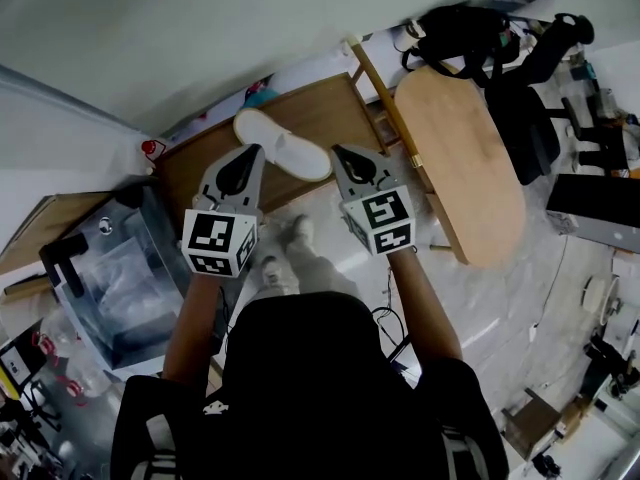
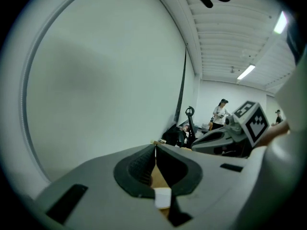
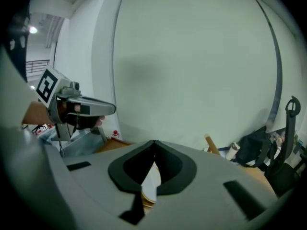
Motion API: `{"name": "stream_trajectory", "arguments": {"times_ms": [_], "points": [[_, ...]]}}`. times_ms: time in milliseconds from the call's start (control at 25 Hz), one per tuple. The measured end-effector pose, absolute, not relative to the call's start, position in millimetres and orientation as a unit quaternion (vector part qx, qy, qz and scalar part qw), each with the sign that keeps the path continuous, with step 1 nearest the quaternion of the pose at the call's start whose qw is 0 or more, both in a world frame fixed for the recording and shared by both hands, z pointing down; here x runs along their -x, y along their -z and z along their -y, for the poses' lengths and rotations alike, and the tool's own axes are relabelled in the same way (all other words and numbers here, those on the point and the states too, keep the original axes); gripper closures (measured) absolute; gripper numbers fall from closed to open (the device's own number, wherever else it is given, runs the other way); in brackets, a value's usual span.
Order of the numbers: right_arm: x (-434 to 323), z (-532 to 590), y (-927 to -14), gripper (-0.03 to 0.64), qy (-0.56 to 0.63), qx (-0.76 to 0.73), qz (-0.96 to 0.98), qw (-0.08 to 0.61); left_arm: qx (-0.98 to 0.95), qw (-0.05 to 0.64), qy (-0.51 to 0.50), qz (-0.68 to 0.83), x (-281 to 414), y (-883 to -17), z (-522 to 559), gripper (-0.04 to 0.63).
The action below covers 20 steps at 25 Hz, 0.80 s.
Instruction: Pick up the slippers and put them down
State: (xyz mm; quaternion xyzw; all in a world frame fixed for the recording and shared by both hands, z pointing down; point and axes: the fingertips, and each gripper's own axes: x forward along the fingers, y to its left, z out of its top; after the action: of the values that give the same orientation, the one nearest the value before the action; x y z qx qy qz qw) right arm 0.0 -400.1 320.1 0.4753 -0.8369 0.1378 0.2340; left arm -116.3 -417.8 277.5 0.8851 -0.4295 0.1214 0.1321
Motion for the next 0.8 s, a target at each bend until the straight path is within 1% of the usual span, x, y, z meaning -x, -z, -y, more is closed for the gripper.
{"name": "stream_trajectory", "arguments": {"times_ms": [520, 800], "points": [[23, 416, -420, 0.615, -0.183, -0.381, 0.851, 0.311, -0.852, 0.19, -0.153, 0.463, 137, -347, 431, 0.588], [37, 414, -466, 0.548, -0.194, -0.33, 0.851, 0.36, -0.839, 0.214, -0.171, 0.47, 142, -380, 426, 0.588]]}}
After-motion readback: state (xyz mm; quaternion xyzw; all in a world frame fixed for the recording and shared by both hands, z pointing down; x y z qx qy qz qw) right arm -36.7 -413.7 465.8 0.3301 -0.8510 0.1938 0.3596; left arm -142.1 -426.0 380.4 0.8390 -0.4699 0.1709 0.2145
